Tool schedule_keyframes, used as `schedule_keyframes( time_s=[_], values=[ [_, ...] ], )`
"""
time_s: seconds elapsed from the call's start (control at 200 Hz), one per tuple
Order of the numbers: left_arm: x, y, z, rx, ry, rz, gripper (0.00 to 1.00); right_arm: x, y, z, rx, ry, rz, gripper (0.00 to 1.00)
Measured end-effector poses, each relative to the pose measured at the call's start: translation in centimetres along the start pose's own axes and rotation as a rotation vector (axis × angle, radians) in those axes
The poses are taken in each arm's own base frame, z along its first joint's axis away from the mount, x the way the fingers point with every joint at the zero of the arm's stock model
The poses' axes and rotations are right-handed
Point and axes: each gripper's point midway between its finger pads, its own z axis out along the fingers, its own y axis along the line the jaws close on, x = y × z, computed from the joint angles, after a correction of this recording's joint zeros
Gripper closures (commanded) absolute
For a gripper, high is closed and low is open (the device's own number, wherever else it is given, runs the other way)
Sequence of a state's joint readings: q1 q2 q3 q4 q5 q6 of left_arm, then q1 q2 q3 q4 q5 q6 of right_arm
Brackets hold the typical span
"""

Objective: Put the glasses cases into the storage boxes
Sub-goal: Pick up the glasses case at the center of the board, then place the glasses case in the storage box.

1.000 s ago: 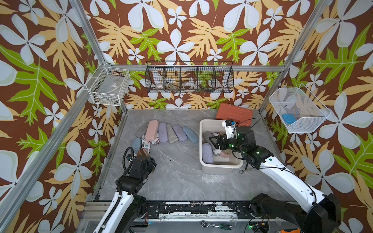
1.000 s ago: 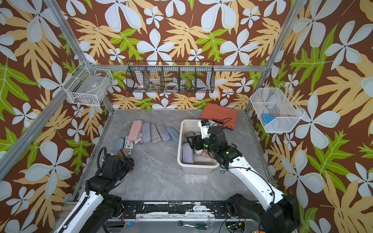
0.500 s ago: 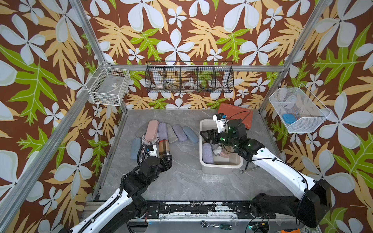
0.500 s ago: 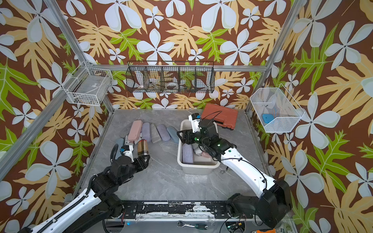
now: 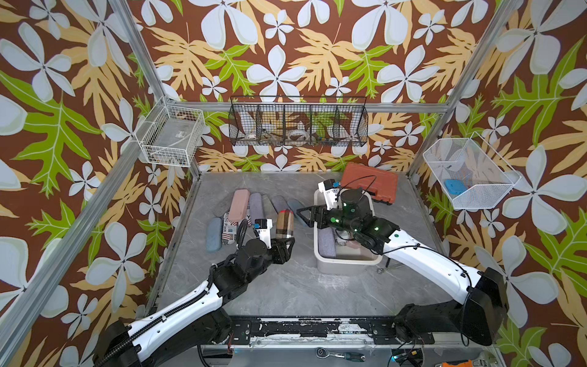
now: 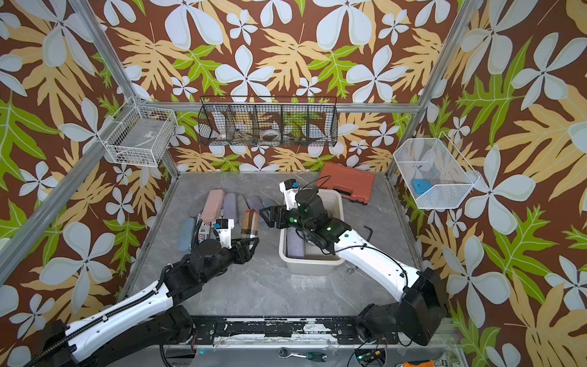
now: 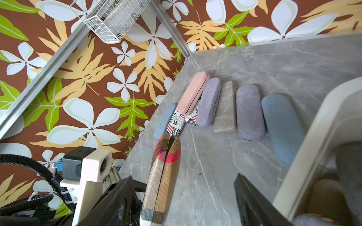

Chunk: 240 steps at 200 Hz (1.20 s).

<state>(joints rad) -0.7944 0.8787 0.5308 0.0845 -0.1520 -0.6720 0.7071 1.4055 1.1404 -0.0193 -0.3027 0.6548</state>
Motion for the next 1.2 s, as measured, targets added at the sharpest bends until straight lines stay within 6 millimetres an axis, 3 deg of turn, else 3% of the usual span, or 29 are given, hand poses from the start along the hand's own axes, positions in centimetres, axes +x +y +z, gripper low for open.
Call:
schedule_keyframes(
  time_s=[0.14, 0.405, 0.456, 0.521, 0.561, 0.656, 0.796, 0.996, 1.101, 1.201],
  values=[
    [-0.3, -0.8, 0.4, 0.019, -0.008, 0.012, 0.53, 0.5, -0.4, 2.6, 0.002, 0.028, 0.051, 0.33],
    [-0.3, -0.9, 0.9, 0.020, -0.013, 0.025, 0.50, 1.4, 0.9, 5.3, -0.031, 0.071, 0.068, 0.67],
    [-0.3, -0.8, 1.0, 0.015, -0.014, 0.027, 0.44, 1.3, 1.0, 5.4, -0.033, 0.070, 0.072, 0.70],
    [-0.5, -0.7, 1.0, 0.012, -0.023, 0.035, 0.25, 1.2, 1.2, 5.4, -0.039, 0.066, 0.078, 0.73],
    [-0.5, -0.7, 1.0, 0.010, -0.026, 0.039, 0.21, 1.1, 1.3, 5.3, -0.043, 0.065, 0.077, 0.73],
    [-1.2, -1.2, 0.7, 0.032, -0.053, 0.036, 0.01, 0.9, 1.5, 5.0, -0.044, 0.062, 0.074, 0.74],
    [-2.0, -1.2, -0.7, 0.056, -0.108, 0.026, 0.00, -0.1, 2.2, 4.4, -0.046, 0.041, 0.050, 0.75],
    [-4.7, -0.7, -5.3, 0.079, -0.271, -0.011, 0.01, -3.5, 3.0, 2.3, -0.021, -0.023, -0.025, 0.74],
    [-5.9, 1.9, -7.3, -0.032, -0.354, -0.077, 0.02, -6.3, 1.0, 0.0, 0.047, -0.082, -0.051, 0.74],
    [-5.6, 5.5, -8.4, -0.190, -0.390, -0.146, 0.02, -8.1, -2.7, -3.0, 0.152, -0.128, -0.056, 0.74]
  ],
)
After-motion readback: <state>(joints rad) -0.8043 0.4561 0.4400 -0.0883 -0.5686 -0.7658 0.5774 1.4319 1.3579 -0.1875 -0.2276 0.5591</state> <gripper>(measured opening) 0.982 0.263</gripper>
